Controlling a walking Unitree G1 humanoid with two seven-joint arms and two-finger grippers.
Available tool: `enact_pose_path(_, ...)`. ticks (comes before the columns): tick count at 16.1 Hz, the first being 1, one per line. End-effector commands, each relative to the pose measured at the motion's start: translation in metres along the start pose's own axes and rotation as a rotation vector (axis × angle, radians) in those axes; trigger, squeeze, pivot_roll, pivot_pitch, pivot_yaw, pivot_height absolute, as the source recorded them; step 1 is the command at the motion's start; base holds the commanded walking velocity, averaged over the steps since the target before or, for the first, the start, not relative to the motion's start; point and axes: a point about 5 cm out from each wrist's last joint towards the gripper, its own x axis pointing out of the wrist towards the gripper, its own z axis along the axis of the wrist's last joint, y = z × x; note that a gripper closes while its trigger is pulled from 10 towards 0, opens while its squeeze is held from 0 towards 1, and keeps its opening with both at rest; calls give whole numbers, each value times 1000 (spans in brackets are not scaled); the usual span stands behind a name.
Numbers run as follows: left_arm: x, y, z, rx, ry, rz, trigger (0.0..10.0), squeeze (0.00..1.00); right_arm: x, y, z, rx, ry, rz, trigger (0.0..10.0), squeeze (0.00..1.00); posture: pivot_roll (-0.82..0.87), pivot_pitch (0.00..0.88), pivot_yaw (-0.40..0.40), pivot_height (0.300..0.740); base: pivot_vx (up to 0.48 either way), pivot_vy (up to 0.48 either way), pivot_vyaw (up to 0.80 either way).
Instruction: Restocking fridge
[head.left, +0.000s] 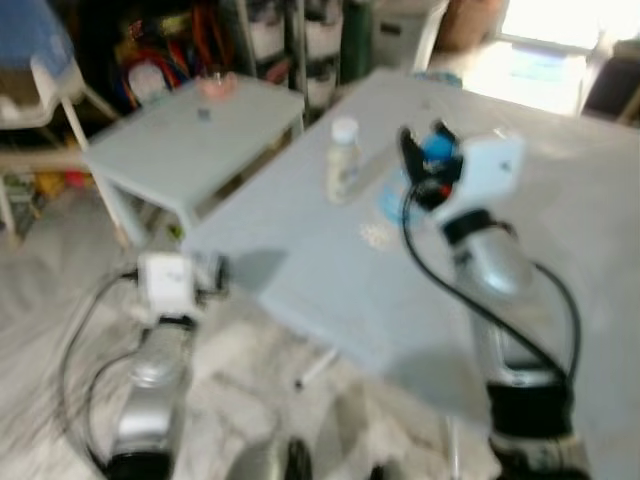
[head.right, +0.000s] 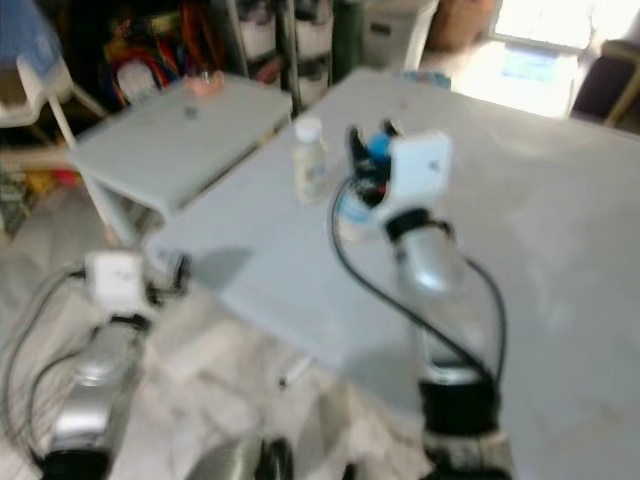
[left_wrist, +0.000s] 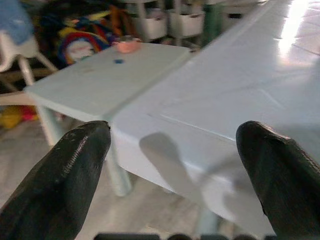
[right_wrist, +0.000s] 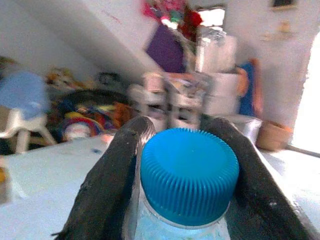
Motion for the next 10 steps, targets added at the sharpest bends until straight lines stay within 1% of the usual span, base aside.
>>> enact_pose_path(1,3,6,4,17,-12,14,10000,0,3,4,10,-1,-47,14,10000,0,-18,4,34,740,0,480,0)
enact_pose_path(3,3,6,4,17,-12,16,10000,0,4,5,10,-3,-49,20,10000,0,-17,3,34,740,0,480,0)
enact_pose_path(10,5,5,5,25,-19,11,10000,0,7,17,11,21,-62,82,10000,0,-10,4,32,740,0,475,800)
